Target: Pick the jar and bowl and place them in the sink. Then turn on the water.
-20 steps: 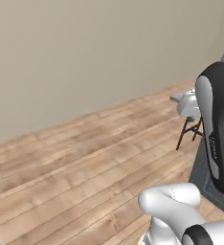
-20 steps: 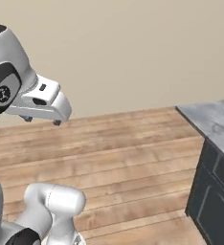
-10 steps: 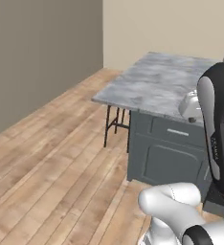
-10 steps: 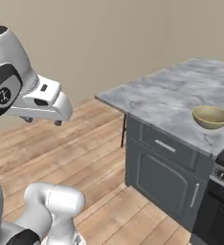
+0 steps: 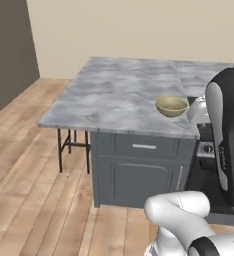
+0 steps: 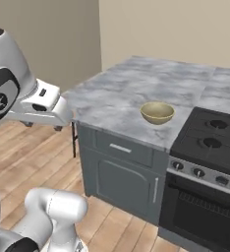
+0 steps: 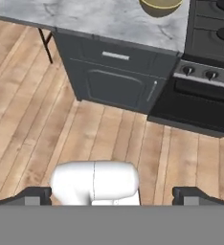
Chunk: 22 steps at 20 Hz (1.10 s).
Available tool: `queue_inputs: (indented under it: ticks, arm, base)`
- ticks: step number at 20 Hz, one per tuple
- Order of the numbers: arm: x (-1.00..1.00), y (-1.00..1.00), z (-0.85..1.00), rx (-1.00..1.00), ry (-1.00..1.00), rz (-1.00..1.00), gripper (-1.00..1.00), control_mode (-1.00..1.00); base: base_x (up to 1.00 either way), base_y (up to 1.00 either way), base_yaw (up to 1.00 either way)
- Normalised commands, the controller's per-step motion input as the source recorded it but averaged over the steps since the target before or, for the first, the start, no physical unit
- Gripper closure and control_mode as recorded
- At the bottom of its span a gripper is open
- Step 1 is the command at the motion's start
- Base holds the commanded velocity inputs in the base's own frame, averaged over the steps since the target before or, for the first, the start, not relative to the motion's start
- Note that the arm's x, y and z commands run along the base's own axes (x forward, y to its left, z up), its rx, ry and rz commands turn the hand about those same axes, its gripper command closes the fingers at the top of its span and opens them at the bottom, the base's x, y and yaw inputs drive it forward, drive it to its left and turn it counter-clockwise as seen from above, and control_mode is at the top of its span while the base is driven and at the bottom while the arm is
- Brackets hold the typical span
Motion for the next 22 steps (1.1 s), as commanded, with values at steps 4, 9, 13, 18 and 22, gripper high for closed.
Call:
queue_inputs:
  ticks: [4, 9, 13, 18, 22]
  arm:
    - [0.00, 0.00, 0.00, 0.00, 0.00, 0.00, -1.00, 1.00]
    - [0.00, 0.00, 0.00, 0.00, 0.00, 0.00, -1.00, 1.00]
    - [0.00, 0.00, 0.00, 0.00, 0.00, 0.00, -1.00, 1.00]
    - [0.00, 0.00, 0.00, 0.00, 0.00, 0.00, -1.00, 1.00]
    - [0.00, 0.00, 0.00, 0.00, 0.00, 0.00, -1.00, 1.00]
  base:
    - [0.88, 0.04, -0.35]
    - [0.80, 0.01, -0.30]
    - [0.78, 0.03, -0.26]
    - [0.50, 0.00, -0.21]
    - [0.38, 0.00, -0.23]
